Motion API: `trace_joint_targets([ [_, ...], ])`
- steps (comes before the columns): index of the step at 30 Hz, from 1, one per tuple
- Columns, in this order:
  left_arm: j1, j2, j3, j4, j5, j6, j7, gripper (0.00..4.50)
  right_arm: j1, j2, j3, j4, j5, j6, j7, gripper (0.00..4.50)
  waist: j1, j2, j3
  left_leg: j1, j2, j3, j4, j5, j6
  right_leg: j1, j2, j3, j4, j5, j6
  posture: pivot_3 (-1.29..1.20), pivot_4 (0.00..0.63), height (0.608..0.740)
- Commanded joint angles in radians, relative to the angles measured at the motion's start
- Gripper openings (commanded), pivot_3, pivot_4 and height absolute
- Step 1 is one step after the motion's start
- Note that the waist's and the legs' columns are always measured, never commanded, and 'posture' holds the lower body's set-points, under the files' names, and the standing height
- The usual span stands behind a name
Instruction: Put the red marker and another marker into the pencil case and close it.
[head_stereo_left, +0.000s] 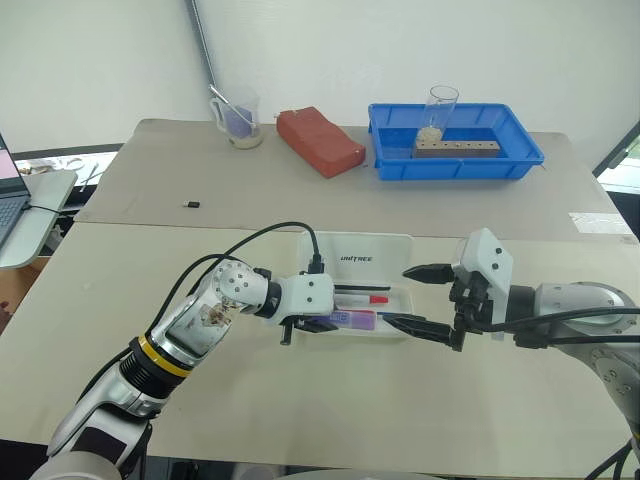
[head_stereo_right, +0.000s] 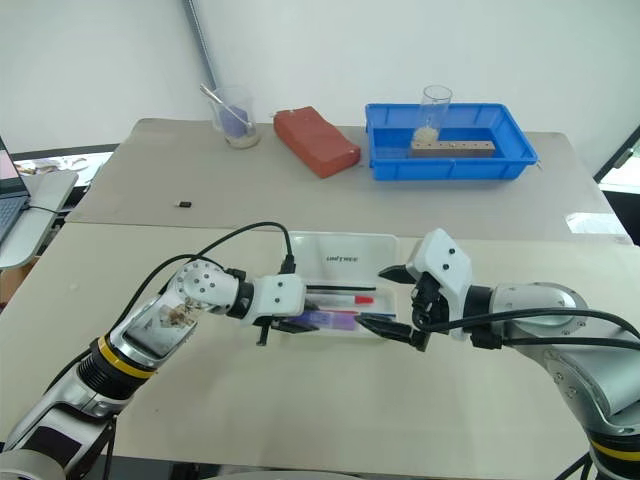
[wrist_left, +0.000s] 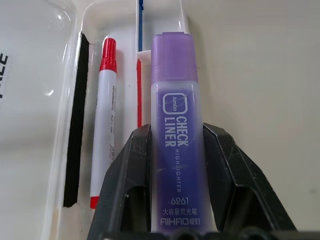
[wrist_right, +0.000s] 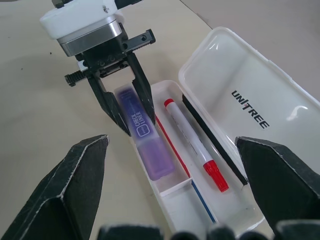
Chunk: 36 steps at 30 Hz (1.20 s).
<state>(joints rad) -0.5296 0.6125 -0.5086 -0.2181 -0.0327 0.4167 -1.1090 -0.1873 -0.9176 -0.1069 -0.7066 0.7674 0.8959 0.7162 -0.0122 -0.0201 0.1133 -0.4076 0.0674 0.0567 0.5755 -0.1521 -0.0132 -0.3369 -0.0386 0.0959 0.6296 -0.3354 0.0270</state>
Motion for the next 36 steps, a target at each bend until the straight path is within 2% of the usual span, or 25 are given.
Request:
trace_joint_targets([
  [1, 0.000, -0.001, 0.015, -0.019, 0.008, 0.006, 0.008, 0.94, -0.013, -0.009, -0.033, -0.024, 0.002, -0.016, -0.001, 4.50, 0.000, 0.000, 0.000, 0.000, 0.000, 0.000, 0.000, 0.000, 0.000, 0.000, 0.000, 0.000, 0.000, 0.000, 0.000, 0.00, 0.150, 0.740],
  [9, 0.005, 0.008, 0.024, -0.010, 0.014, 0.005, 0.009, 0.94, -0.018, -0.003, -0.020, -0.008, -0.012, -0.031, 0.006, 4.50, 0.000, 0.000, 0.000, 0.000, 0.000, 0.000, 0.000, 0.000, 0.000, 0.000, 0.000, 0.000, 0.000, 0.000, 0.000, 0.00, 0.150, 0.740],
  [11, 0.008, 0.008, 0.027, -0.015, 0.011, 0.009, 0.010, 1.99, -0.013, -0.001, -0.017, -0.005, -0.019, -0.038, 0.010, 4.50, 0.000, 0.000, 0.000, 0.000, 0.000, 0.000, 0.000, 0.000, 0.000, 0.000, 0.000, 0.000, 0.000, 0.000, 0.000, 0.00, 0.150, 0.740],
  [16, 0.012, 0.007, 0.038, -0.026, -0.005, 0.015, 0.003, 4.27, 0.000, -0.001, -0.017, 0.002, -0.031, -0.053, 0.022, 4.50, 0.001, 0.000, 0.000, 0.000, 0.000, 0.000, 0.000, 0.000, 0.000, 0.000, 0.000, 0.000, 0.000, 0.000, 0.000, 0.00, 0.150, 0.740],
  [17, 0.014, 0.008, 0.039, -0.028, -0.006, 0.016, 0.003, 4.40, 0.002, -0.001, -0.017, 0.003, -0.033, -0.055, 0.023, 4.50, 0.001, 0.000, 0.000, 0.000, 0.000, 0.000, 0.000, 0.000, 0.000, 0.000, 0.000, 0.000, 0.000, 0.000, 0.000, 0.00, 0.150, 0.740],
  [23, -0.016, 0.010, 0.100, -0.058, -0.067, 0.053, -0.019, 4.40, 0.031, -0.009, -0.057, 0.020, -0.046, -0.057, 0.031, 4.50, 0.001, 0.000, 0.000, 0.000, 0.000, 0.000, 0.000, 0.000, 0.000, 0.000, 0.000, 0.000, 0.000, 0.000, 0.000, 0.00, 0.150, 0.740],
  [28, -0.098, 0.036, 0.165, -0.044, -0.117, 0.027, -0.066, 4.40, 0.135, -0.050, -0.166, 0.079, -0.103, -0.083, 0.049, 4.50, 0.007, 0.000, 0.000, 0.000, 0.000, -0.001, 0.002, 0.000, 0.000, 0.001, 0.000, -0.001, 0.000, 0.000, 0.001, 0.00, 0.150, 0.740],
  [33, -0.179, -0.008, 0.207, -0.031, -0.169, -0.052, -0.085, 4.40, 0.255, -0.084, -0.263, 0.165, -0.218, -0.142, 0.048, 4.50, 0.017, 0.000, 0.000, -0.001, -0.001, -0.001, 0.004, 0.000, 0.000, 0.002, 0.000, 0.000, 0.000, 0.000, 0.002, 0.00, 0.150, 0.740],
  [36, -0.247, -0.117, 0.226, 0.002, -0.209, -0.143, -0.064, 4.40, 0.340, -0.104, -0.331, 0.283, -0.308, -0.165, 0.045, 4.50, 0.023, 0.003, -0.001, -0.001, -0.001, -0.001, 0.005, 0.000, 0.000, 0.002, 0.000, 0.000, 0.000, 0.000, 0.002, 0.00, 0.150, 0.740],
])
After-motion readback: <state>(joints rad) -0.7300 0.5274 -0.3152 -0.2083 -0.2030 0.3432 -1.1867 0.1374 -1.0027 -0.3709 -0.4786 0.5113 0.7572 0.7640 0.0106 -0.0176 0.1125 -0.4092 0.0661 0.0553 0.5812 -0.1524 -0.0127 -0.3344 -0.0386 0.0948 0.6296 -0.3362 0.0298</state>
